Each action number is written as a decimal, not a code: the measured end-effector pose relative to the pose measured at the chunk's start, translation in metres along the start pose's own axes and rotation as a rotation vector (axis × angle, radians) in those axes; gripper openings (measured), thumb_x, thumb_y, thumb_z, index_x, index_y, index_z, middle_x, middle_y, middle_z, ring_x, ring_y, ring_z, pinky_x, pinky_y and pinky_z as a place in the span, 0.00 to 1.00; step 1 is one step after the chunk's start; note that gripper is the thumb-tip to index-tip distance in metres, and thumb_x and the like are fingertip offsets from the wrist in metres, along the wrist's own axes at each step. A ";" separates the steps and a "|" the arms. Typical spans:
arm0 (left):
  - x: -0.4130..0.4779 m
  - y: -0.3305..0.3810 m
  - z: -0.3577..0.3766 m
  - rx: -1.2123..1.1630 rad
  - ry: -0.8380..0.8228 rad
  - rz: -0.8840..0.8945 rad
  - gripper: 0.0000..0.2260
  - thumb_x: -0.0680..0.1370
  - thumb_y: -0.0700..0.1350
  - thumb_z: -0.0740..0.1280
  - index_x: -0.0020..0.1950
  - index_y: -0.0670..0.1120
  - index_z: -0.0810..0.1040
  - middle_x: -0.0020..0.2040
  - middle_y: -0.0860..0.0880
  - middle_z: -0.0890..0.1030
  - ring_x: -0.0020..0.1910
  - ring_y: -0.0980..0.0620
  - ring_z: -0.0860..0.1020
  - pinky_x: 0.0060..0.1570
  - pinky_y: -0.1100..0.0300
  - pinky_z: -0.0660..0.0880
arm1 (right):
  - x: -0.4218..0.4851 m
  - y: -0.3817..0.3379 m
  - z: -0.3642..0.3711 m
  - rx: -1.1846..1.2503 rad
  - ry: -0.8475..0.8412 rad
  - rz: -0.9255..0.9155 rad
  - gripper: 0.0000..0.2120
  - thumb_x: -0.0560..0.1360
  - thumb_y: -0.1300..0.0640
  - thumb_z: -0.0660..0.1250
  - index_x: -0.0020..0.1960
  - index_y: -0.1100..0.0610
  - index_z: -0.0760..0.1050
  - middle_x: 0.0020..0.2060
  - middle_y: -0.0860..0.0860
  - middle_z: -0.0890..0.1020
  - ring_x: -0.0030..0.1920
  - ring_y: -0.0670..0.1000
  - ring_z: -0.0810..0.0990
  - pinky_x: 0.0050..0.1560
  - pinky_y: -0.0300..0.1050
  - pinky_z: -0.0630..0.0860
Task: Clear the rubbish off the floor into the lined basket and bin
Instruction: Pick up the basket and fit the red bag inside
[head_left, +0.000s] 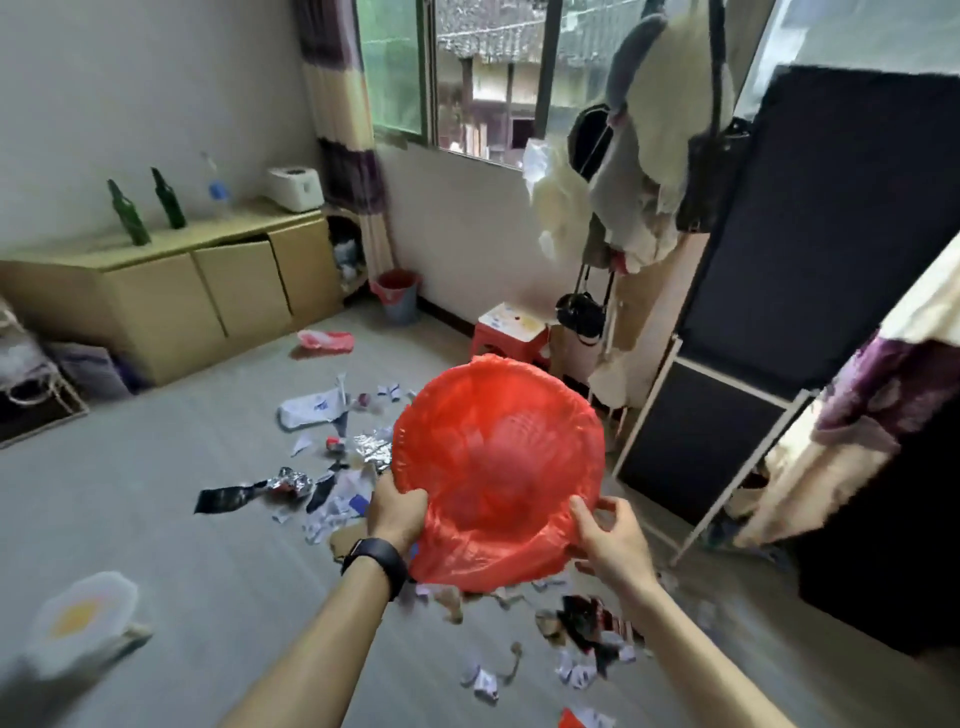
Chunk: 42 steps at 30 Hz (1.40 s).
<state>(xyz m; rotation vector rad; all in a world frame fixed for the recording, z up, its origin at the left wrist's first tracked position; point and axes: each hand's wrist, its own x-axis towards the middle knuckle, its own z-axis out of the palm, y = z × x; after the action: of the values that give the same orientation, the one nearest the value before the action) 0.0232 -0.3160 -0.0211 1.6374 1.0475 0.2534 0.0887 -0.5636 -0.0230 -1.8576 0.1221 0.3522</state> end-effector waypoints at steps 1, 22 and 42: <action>0.012 -0.001 -0.011 -0.045 0.057 -0.026 0.08 0.67 0.40 0.64 0.45 0.46 0.77 0.41 0.45 0.82 0.43 0.40 0.79 0.48 0.50 0.78 | 0.002 -0.009 0.022 -0.077 0.025 -0.012 0.21 0.74 0.35 0.67 0.56 0.49 0.72 0.46 0.47 0.83 0.43 0.51 0.85 0.46 0.54 0.83; 0.220 -0.006 -0.227 -0.427 0.665 -0.283 0.24 0.74 0.38 0.60 0.71 0.47 0.68 0.65 0.40 0.75 0.61 0.37 0.76 0.61 0.42 0.75 | 0.126 -0.127 0.395 -0.061 -0.541 -0.054 0.26 0.67 0.57 0.73 0.63 0.58 0.71 0.52 0.56 0.82 0.48 0.54 0.83 0.51 0.56 0.81; 0.474 -0.038 -0.408 -0.324 0.260 -0.460 0.20 0.72 0.53 0.76 0.57 0.51 0.71 0.51 0.45 0.82 0.46 0.43 0.83 0.45 0.48 0.82 | 0.267 -0.186 0.685 -0.395 -0.699 0.033 0.08 0.65 0.61 0.67 0.41 0.64 0.82 0.34 0.59 0.85 0.37 0.60 0.86 0.40 0.61 0.83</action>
<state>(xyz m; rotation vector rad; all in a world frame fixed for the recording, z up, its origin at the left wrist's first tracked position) 0.0187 0.3085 -0.0724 1.0576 1.4641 0.3132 0.2680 0.1665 -0.1203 -2.0057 -0.4223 1.0860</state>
